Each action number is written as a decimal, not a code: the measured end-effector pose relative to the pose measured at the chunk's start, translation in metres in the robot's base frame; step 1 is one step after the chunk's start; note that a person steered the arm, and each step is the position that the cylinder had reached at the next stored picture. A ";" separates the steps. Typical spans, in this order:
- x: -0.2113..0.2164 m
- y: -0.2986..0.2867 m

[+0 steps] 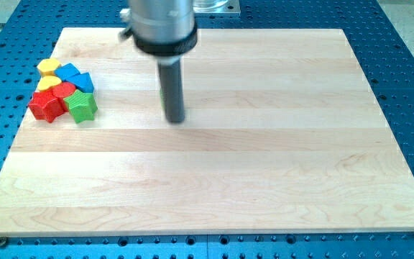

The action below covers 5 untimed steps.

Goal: Push the green circle to the top center of the board

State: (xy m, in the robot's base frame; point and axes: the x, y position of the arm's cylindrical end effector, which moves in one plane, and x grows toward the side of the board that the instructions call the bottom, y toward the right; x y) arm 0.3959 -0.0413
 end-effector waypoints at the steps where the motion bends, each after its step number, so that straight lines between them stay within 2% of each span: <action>1: 0.001 0.061; 2: 0.000 0.030; 3: -0.051 0.027; 4: -0.017 0.044; 5: -0.003 -0.001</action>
State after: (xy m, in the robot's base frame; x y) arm 0.3931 -0.0422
